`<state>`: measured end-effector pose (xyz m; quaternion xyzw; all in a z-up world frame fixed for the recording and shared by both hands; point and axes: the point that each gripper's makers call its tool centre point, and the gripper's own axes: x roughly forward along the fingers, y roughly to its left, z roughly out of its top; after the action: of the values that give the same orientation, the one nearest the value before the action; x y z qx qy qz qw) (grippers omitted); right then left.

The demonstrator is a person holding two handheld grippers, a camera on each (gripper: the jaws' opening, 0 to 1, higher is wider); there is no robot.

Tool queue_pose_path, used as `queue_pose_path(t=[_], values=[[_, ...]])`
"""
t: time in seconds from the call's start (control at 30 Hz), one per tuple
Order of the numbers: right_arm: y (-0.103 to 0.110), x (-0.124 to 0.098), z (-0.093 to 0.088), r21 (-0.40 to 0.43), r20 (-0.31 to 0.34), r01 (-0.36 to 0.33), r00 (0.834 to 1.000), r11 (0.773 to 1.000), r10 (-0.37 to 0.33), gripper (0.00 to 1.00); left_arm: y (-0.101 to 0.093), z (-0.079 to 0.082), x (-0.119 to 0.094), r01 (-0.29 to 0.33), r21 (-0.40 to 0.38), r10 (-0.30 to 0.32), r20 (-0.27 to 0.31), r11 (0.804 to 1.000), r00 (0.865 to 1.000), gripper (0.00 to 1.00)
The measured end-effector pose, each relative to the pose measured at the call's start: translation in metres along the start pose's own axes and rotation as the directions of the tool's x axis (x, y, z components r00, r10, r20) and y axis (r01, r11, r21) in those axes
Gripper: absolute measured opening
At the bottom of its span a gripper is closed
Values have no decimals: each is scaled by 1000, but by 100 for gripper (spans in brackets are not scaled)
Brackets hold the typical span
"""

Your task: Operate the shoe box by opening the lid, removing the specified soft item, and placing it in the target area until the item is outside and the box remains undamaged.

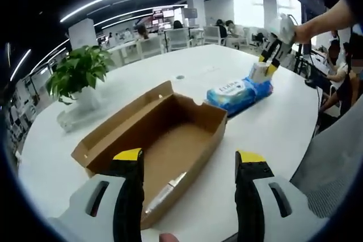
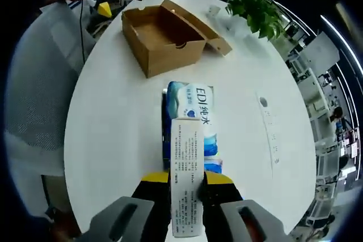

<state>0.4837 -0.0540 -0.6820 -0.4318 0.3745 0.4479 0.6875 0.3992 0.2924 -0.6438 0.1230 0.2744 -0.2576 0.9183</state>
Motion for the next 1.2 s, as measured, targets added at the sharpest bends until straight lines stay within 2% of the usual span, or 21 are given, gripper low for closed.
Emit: queue_pose_path(t=[0.13,0.33,0.47,0.6,0.8,1.2], values=[[-23,5,-6,-8,-6,4,1000,1000,-4,16,7,-2,1,-17,-26,17,-7,1000,1000,63],[-43,11,-6,-7,-15,6,1000,1000,-6,16,14,-5,0,-35,-68,35,-8,997,999,63],[-50,18,-11,-9,-24,3,1000,1000,-3,16,15,3,-6,-34,-106,38,36,994,999,63],[-57,24,-17,-10,-36,2,999,1000,-2,16,15,7,-7,-37,-122,43,52,992,998,63],[-67,38,-26,-3,-46,-6,999,1000,6,16,17,6,-7,-40,-124,46,50,991,998,64],[-69,59,-41,-41,-82,-50,996,998,46,16,24,4,-7,-58,-133,65,50,989,997,64]])
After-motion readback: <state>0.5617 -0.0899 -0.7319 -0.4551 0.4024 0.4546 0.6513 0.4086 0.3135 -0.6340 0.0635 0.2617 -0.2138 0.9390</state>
